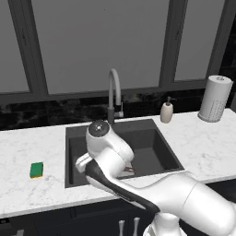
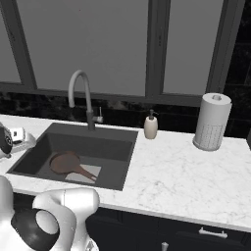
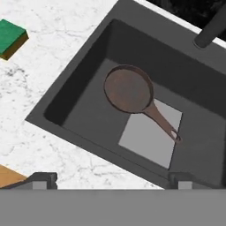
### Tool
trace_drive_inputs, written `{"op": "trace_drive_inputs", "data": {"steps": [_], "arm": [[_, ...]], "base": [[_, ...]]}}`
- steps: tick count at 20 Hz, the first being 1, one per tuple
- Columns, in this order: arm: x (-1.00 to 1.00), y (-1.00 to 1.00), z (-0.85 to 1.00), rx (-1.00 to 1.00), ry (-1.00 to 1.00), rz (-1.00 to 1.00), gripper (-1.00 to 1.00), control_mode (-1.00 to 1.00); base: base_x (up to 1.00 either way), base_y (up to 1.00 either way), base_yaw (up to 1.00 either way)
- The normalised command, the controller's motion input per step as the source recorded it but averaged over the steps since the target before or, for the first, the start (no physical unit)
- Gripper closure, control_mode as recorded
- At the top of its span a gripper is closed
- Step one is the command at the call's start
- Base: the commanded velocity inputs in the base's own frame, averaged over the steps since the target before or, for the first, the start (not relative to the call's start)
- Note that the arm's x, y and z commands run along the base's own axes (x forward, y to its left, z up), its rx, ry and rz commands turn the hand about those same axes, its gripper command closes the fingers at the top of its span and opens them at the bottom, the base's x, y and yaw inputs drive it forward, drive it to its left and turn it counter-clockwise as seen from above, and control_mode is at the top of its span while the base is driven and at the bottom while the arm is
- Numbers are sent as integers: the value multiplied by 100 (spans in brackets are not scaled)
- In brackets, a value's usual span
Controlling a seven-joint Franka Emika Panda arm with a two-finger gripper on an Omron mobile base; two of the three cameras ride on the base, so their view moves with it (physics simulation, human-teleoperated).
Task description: Pick the pan and sponge and place them into the sink. Then turn on the water.
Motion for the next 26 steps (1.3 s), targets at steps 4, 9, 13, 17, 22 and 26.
{"op": "trace_drive_inputs", "data": {"steps": [4, 9, 13, 17, 22, 26], "arm": [[0, 48, 0, 21, -1, -25, -100, -100], [12, 73, 2, 9, 3, -16, -100, -100], [39, 68, 17, 4, 22, -1, -100, -100], [43, 64, 15, 5, 15, 0, -100, -100], [49, 69, 8, 0, 7, 0, -100, -100], [37, 71, 0, 0, 4, 0, -100, -100]], "base": [[0, 0, 0], [0, 0, 0], [0, 0, 0], [0, 0, 0], [0, 0, 0], [0, 0, 0]]}}
